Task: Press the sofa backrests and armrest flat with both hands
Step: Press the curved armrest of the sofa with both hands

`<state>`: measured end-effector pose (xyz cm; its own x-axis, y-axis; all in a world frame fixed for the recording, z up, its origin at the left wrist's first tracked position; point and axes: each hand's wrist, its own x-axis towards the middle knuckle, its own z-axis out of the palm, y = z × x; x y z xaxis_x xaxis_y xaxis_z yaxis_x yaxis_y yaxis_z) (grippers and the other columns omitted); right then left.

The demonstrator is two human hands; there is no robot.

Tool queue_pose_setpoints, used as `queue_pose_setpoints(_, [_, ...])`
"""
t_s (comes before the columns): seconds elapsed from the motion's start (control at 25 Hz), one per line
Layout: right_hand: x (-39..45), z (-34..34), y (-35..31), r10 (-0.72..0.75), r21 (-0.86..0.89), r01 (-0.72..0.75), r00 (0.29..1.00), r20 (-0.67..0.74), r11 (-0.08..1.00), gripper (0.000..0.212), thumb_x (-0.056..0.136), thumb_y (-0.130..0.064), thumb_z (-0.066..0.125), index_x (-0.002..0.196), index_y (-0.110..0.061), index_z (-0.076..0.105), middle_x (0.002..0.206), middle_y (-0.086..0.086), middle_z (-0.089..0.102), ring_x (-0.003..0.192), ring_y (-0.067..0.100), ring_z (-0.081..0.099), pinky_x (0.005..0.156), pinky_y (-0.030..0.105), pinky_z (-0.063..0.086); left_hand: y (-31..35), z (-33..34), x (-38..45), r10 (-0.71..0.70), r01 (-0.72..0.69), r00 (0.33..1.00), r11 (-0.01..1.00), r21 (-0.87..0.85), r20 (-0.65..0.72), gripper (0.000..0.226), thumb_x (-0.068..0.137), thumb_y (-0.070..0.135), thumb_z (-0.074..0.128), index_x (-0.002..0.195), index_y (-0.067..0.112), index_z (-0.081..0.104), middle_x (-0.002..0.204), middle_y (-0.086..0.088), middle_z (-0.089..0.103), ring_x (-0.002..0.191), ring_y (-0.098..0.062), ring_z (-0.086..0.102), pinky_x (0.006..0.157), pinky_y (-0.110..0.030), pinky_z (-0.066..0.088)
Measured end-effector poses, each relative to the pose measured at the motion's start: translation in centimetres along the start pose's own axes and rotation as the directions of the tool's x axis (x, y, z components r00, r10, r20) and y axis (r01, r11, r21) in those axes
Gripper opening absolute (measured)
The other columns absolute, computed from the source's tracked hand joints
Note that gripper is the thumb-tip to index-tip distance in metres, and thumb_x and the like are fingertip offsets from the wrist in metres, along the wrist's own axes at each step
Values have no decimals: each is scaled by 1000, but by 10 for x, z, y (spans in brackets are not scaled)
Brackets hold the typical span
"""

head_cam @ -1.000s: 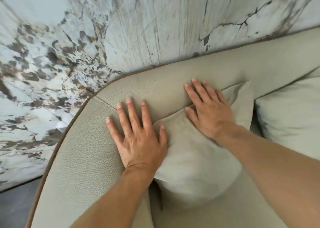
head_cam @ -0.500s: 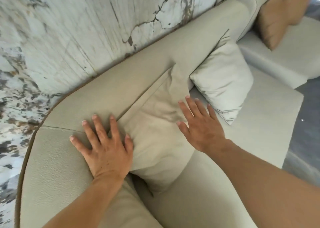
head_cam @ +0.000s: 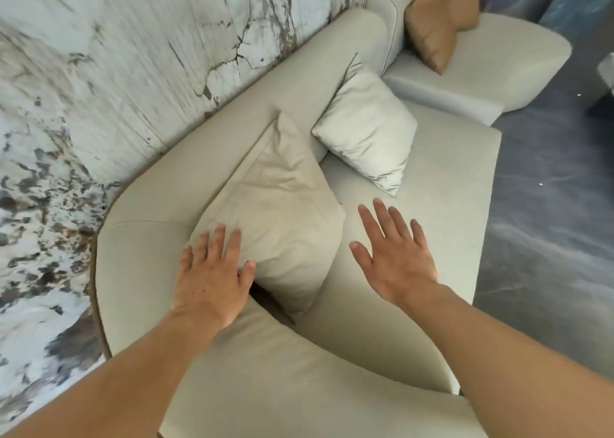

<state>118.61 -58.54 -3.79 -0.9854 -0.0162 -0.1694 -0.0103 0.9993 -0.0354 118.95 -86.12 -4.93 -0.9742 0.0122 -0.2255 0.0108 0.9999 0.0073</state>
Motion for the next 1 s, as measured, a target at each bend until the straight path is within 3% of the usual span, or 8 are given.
queue_pose_setpoints(0.16, [-76, 14, 17, 117, 82, -117, 993, 6, 990, 62, 96, -55, 4, 146, -33, -26, 157, -9, -29, 147, 15, -16, 118, 43, -9, 9, 4, -47, 133, -133, 991, 991, 14, 25, 67, 94, 55, 6, 154, 28, -8, 164, 1, -9, 150, -20, -8, 122, -40, 0])
queue_pose_setpoints(0.48, [-181, 58, 31, 342, 140, -347, 938, 62, 927, 65, 96, -56, 11, 150, -32, -16, 161, -6, -19, 148, 16, -10, 120, 44, -5, 1, 25, -93, 267, -270, 962, 961, 65, 58, 68, 93, 57, 4, 155, 28, -3, 164, 3, -4, 150, -18, -3, 122, -39, 1])
queue_pose_setpoints(0.76, [-216, 60, -51, 386, 212, -385, 922, 40, 898, 66, 95, -57, 12, 152, -32, -8, 162, -7, -15, 148, 15, -10, 119, 42, -7, -44, 29, -107, 399, -399, 917, 916, 38, 8, 67, 95, 53, 10, 155, 25, 8, 164, 1, 9, 150, -20, 6, 121, -40, 4])
queue_pose_setpoints(1.0, [-224, 67, -134, 397, 232, -390, 918, 19, 891, 73, 87, -64, 0, 153, -32, -3, 162, -9, -11, 148, 13, -11, 119, 42, -8, -89, 36, -110, 558, -557, 830, 830, 33, -22, 75, 88, 61, -6, 155, 29, 1, 164, 6, 0, 150, -15, -7, 121, -41, -3])
